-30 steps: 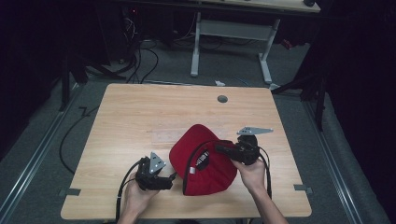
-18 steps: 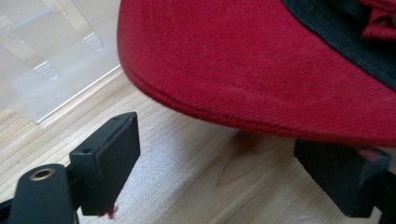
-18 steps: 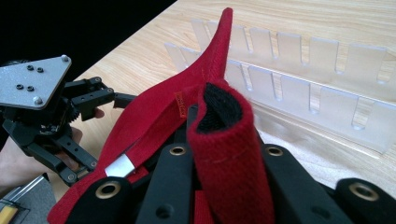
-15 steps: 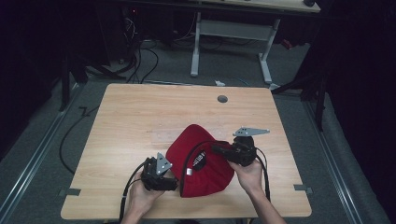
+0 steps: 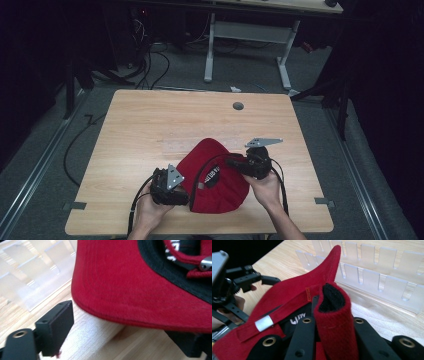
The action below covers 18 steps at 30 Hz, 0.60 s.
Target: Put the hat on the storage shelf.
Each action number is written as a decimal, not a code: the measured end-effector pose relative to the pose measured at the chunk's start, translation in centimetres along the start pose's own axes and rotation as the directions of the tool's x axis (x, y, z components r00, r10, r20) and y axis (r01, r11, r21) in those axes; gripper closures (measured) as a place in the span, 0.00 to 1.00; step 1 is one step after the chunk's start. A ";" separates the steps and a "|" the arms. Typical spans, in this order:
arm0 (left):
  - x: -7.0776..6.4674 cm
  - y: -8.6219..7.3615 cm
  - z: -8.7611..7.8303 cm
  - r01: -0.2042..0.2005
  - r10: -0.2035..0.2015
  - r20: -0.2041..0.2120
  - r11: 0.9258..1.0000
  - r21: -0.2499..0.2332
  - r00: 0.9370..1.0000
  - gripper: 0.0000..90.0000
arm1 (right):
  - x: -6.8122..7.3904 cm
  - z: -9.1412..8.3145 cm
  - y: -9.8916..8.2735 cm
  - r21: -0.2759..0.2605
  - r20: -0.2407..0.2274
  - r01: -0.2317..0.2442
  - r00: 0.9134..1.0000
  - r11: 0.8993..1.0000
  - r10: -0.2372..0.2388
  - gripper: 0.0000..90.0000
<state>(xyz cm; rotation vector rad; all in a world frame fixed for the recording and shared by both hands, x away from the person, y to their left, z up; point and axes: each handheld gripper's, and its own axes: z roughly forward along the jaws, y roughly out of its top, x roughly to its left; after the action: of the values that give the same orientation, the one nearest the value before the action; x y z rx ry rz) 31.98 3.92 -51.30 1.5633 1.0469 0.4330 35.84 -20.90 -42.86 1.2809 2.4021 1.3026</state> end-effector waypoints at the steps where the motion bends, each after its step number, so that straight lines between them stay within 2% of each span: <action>1: 0.0 0.0 0.0 -0.003 0.003 0.001 1.000 0.002 1.000 0.14 | 0.0 0.0 -0.1 0.003 -0.001 -0.003 1.000 1.000 0.003 0.91; 4: 0.0 0.0 -0.1 -0.007 0.007 0.005 1.000 -0.001 1.000 0.16 | -0.3 0.1 -0.4 0.022 -0.001 -0.016 1.000 1.000 0.016 0.91; 7: -0.3 0.1 -0.3 -0.015 0.016 0.017 1.000 -0.025 1.000 0.17 | -0.3 0.2 -0.6 0.030 -0.002 -0.024 1.000 0.999 0.024 0.91; 11: -0.7 0.4 -0.7 -0.057 0.058 0.012 0.995 -0.078 0.998 0.22 | -0.1 0.6 -0.9 0.064 0.000 -0.015 1.000 0.998 0.015 0.91; 13: -0.7 0.5 -0.8 -0.072 0.073 0.012 0.995 -0.073 0.997 0.24 | 0.0 0.8 -1.2 0.074 -0.002 -0.010 1.000 0.997 0.010 0.91; 15: -0.8 0.6 -0.9 -0.079 0.080 0.011 0.994 -0.069 0.997 0.25 | 0.0 0.8 -1.3 0.071 -0.010 -0.024 1.000 0.997 0.025 0.91; 16: -0.8 0.6 -1.0 -0.081 0.083 0.016 0.994 -0.067 0.996 0.30 | 0.0 0.9 -1.4 0.072 -0.014 -0.025 1.000 0.997 0.026 0.90; 17: -0.8 0.6 -1.0 -0.088 0.089 0.016 0.994 -0.070 0.996 0.30 | 0.0 0.9 -1.4 0.072 -0.014 -0.025 1.000 0.997 0.026 0.90; 18: -0.8 0.6 -1.1 -0.100 0.101 0.015 0.993 -0.066 0.995 0.36 | 0.2 1.0 -1.5 0.072 -0.021 -0.025 0.999 0.997 0.027 0.90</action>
<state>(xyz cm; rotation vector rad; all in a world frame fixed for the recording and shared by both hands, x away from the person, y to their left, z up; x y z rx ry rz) 30.96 3.96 -50.24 1.5634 0.9340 0.5164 35.26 -20.50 -44.49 1.3269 2.4770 1.2545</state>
